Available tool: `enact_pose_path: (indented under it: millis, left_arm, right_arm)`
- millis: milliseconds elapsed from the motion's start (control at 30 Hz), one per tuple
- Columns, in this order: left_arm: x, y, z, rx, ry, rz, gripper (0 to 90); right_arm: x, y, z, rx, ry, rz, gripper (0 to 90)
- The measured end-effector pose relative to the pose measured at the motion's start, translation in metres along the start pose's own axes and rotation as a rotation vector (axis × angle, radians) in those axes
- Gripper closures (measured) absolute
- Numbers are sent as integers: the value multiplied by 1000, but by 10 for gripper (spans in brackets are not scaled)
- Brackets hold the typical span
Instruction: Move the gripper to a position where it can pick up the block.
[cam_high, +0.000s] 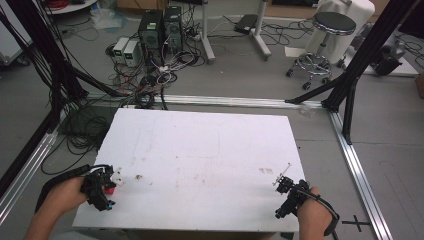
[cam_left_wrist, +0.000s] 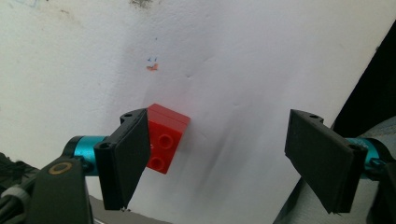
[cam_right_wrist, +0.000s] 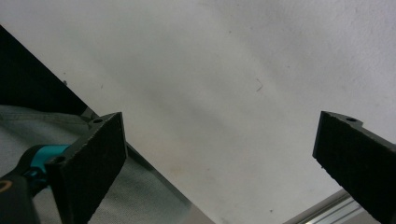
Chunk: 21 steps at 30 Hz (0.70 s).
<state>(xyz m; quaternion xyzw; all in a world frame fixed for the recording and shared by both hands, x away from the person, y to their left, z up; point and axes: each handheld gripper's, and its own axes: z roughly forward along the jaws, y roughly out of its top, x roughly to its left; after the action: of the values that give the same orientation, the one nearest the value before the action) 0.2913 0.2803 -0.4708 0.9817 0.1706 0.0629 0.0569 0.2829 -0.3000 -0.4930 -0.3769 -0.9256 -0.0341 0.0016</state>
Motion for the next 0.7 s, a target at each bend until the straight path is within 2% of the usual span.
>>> enact_pose_path:
  millis: [233,567,700]
  left_arm:
    - [10,-1,-5,6,-23,69,228]
    - [18,-2,-9,9,-40,112,228]
    - [22,-3,-10,18,-52,142,228]
  right_arm:
    - [-1,0,1,3,8,2,21]
    - [0,1,3,6,10,-3,21]
    - [0,1,4,4,16,-2,21]
